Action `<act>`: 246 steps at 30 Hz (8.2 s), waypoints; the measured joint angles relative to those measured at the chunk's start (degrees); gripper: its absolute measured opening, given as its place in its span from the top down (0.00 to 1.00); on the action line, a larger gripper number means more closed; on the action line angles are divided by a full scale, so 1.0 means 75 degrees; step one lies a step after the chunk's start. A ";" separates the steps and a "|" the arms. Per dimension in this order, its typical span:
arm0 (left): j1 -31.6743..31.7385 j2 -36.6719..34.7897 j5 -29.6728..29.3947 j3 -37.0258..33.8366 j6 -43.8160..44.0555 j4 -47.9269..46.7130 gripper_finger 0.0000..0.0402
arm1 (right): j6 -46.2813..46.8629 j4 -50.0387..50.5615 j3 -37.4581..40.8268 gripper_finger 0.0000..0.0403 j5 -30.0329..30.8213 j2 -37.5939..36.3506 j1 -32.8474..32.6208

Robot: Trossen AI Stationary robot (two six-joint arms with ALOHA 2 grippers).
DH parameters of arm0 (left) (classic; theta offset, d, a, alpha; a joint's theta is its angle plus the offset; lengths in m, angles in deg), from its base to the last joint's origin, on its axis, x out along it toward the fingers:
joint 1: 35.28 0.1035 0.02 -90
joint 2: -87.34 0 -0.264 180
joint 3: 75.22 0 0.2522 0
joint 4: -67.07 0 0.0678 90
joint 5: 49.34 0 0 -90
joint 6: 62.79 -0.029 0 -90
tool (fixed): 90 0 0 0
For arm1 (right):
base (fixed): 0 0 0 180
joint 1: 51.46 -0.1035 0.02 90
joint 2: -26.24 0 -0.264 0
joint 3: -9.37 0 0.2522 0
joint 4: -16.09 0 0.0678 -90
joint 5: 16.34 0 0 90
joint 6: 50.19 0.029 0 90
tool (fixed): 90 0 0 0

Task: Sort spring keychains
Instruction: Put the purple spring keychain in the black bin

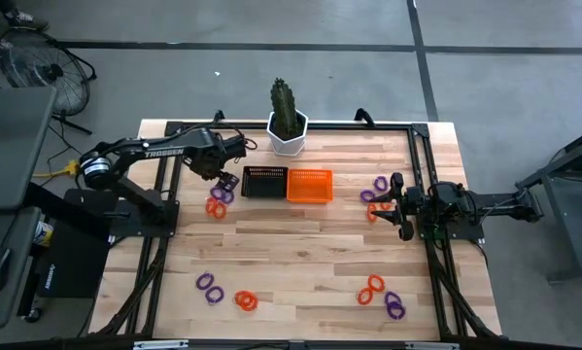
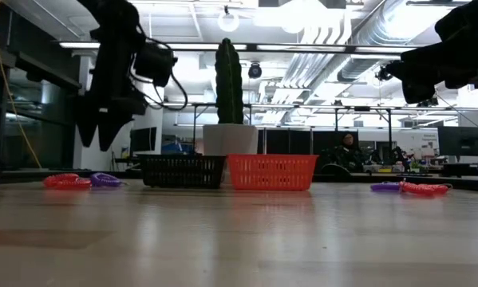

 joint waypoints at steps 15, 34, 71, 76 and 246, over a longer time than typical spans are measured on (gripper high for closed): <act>0.0146 0.0009 0.0353 -0.1566 -0.0155 0.1635 0.31 | 0.0000 -0.0003 -0.0003 0.61 -0.0003 0.0000 0.0001; 0.0401 0.0644 0.0720 -0.1661 -0.0420 0.2064 0.31 | 0.0001 -0.0003 0.0000 0.61 -0.0003 0.0000 0.0001; 0.0372 0.0676 0.1011 -0.1675 -0.0560 0.2210 0.91 | 0.0000 -0.0003 0.0000 0.61 -0.0003 0.0001 0.0001; 0.0378 0.0458 0.0938 -0.1626 -0.0700 0.2162 0.93 | 0.0000 -0.0003 0.0000 0.61 -0.0003 0.0000 0.0000; -0.0170 -0.0670 0.0723 -0.0428 -0.1577 0.1632 0.97 | 0.0000 -0.0006 -0.0001 0.61 -0.0001 0.0001 0.0001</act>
